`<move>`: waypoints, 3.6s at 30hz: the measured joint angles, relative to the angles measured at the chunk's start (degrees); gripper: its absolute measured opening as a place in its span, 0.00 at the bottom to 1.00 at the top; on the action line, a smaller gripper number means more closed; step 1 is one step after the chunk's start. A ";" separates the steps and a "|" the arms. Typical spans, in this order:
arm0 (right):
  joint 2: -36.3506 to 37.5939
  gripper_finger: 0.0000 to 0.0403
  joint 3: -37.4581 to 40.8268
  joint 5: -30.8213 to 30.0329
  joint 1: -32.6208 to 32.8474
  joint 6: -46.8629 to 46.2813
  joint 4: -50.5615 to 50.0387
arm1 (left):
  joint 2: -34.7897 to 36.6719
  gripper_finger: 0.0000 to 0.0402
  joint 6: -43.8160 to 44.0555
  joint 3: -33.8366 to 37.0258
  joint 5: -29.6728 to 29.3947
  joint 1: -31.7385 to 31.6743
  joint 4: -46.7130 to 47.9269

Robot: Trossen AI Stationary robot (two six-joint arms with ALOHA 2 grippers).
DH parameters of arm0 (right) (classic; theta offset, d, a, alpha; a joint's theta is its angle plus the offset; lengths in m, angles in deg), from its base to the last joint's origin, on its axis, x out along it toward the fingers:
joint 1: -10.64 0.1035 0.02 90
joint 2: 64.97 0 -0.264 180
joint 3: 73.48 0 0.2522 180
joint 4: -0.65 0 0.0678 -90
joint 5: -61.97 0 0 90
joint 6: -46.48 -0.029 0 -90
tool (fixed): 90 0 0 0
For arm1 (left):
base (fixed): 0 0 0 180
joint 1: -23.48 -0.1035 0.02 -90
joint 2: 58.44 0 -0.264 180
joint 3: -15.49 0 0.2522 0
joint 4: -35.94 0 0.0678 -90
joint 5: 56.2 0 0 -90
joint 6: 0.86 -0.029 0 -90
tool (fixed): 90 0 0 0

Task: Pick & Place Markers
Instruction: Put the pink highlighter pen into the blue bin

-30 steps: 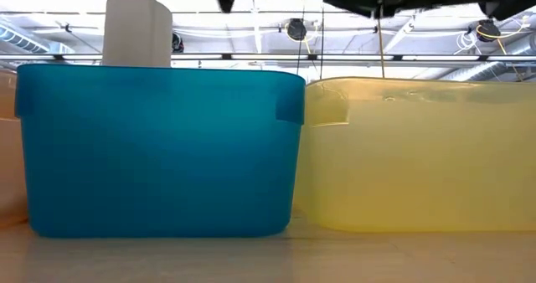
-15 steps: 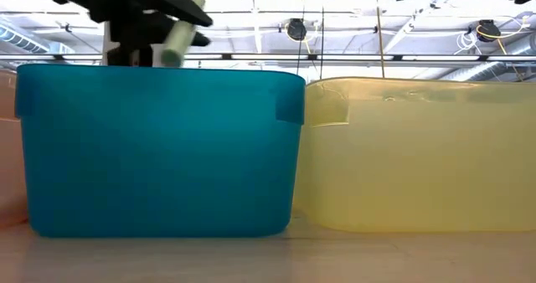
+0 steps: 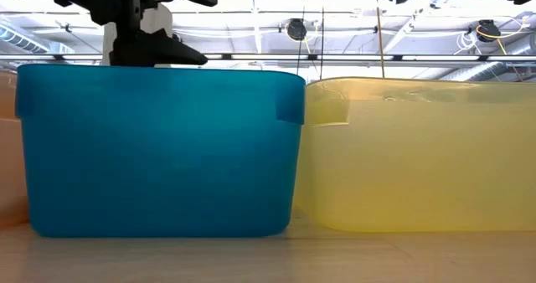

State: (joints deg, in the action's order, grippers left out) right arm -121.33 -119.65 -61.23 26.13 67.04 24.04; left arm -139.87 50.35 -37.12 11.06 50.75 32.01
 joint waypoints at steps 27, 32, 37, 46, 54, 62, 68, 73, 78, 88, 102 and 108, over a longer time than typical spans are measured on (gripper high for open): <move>-21.34 0.39 -27.82 21.34 -62.51 -25.03 -65.71 | 10.78 0.81 -68.44 -6.93 14.14 -22.85 -13.51; -32.12 0.39 -28.02 27.60 -69.99 -26.27 -61.07 | 10.73 0.81 -68.53 -6.93 14.12 -24.67 -12.70; -38.78 0.39 -28.02 28.71 -72.62 -26.07 -60.49 | 10.73 0.81 -68.70 -6.93 14.20 -25.56 -11.70; -42.79 0.39 -28.02 21.11 -73.29 -22.02 -59.53 | 10.73 0.81 -67.58 -6.93 14.23 -26.08 -10.42; -42.83 0.38 -28.02 24.17 -74.90 -7.64 -61.20 | 10.71 0.81 -64.27 -6.93 14.32 -25.86 -9.40; -43.20 0.38 -26.67 24.34 -76.72 0.79 -64.19 | 10.71 0.81 -60.87 -6.93 16.82 -25.63 -8.95; -43.01 0.38 -25.52 27.10 -76.98 5.60 -67.98 | 10.71 0.81 -60.72 -6.93 17.30 -25.23 -8.15; -43.01 0.34 -25.38 28.46 -76.89 1.31 -71.19 | 10.71 0.81 -60.72 -6.93 17.29 -25.27 -7.22; -43.01 0.14 -23.33 28.62 -75.00 -4.37 -69.82 | 10.69 0.81 -60.75 -6.93 17.20 -25.27 -7.22; -35.98 0.10 -22.93 28.22 -69.48 -6.85 -62.57 | 10.40 0.81 -60.74 -6.93 17.16 -25.43 -7.24; -11.70 0.09 -12.51 57.31 -48.96 -21.71 -35.22 | 10.40 0.79 -61.28 -6.93 14.93 -25.34 -4.33; -7.32 0.10 4.15 52.78 -32.67 -25.81 1.69 | 9.80 0.75 -60.47 -6.93 14.71 -25.34 -4.76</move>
State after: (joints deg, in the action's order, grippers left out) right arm -128.64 -115.50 -8.44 -6.54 41.22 25.74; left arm -130.07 -10.13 -44.05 25.77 25.41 27.25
